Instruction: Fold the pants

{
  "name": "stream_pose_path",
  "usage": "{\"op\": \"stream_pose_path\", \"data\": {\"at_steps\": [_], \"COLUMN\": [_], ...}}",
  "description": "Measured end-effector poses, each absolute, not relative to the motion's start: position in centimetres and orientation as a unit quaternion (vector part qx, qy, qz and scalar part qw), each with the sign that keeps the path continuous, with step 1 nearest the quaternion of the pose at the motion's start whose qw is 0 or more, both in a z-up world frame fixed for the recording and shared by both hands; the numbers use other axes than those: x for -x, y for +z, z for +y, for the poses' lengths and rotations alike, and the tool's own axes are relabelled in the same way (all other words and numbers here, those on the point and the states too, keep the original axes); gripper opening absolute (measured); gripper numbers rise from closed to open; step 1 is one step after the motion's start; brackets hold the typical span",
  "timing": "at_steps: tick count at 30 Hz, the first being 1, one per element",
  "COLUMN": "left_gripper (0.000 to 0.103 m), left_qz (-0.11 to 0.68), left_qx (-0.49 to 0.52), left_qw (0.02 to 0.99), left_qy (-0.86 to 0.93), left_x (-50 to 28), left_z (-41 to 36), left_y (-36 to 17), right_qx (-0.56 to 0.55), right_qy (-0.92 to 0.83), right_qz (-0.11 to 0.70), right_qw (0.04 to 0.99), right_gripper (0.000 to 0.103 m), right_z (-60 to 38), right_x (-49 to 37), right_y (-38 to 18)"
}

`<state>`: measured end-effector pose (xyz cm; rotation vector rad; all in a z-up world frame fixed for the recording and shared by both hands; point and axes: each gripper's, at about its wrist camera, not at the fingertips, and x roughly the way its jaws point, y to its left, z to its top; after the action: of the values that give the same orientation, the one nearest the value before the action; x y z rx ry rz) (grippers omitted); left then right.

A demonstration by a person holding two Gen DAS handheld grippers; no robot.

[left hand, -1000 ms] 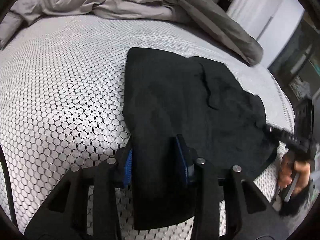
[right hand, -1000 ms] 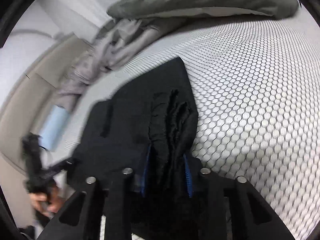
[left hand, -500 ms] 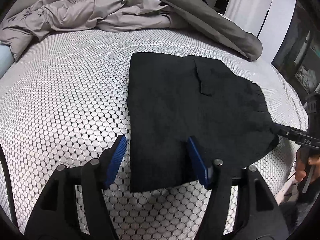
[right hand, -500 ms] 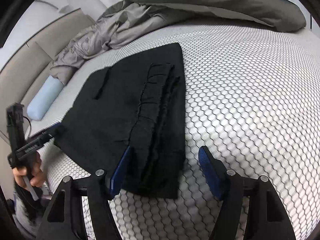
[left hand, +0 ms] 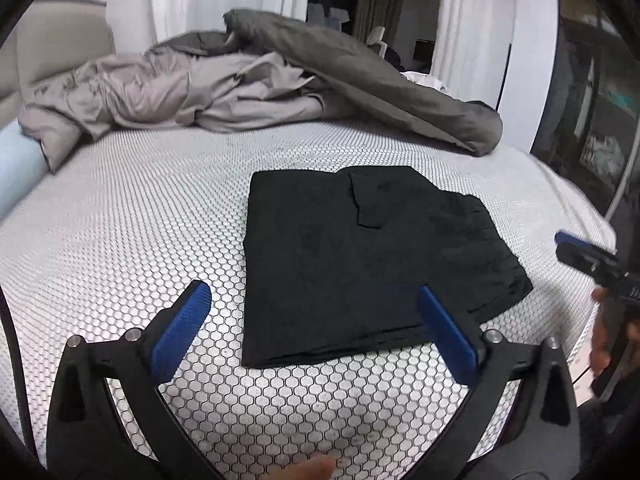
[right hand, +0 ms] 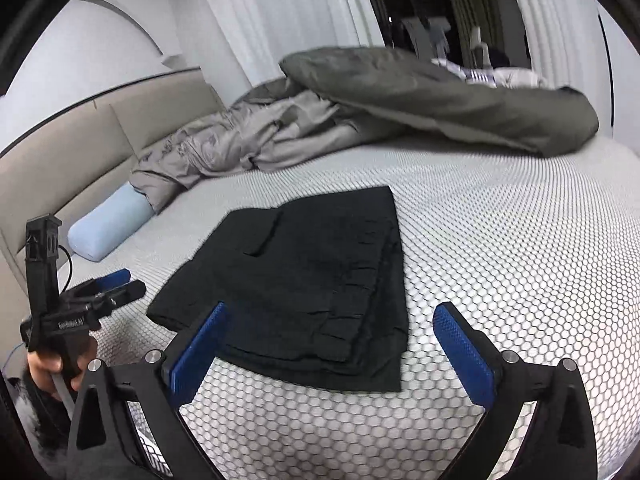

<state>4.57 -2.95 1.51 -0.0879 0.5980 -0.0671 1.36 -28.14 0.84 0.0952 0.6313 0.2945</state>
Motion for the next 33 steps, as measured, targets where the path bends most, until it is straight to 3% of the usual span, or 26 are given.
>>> {"op": "stream_pose_path", "data": {"at_steps": [33], "left_gripper": [0.102], "left_qz": [0.251], "left_qx": [0.04], "left_qw": [0.967], "left_qy": [0.004], "left_x": [-4.2], "left_z": [-3.6], "left_y": [2.9], "right_qx": [-0.006], "right_qy": [0.132], "right_qz": [0.264], "right_qw": [0.955], "right_gripper": [0.103], "right_z": [-26.5], "right_x": [0.3], "right_y": [1.2]}}
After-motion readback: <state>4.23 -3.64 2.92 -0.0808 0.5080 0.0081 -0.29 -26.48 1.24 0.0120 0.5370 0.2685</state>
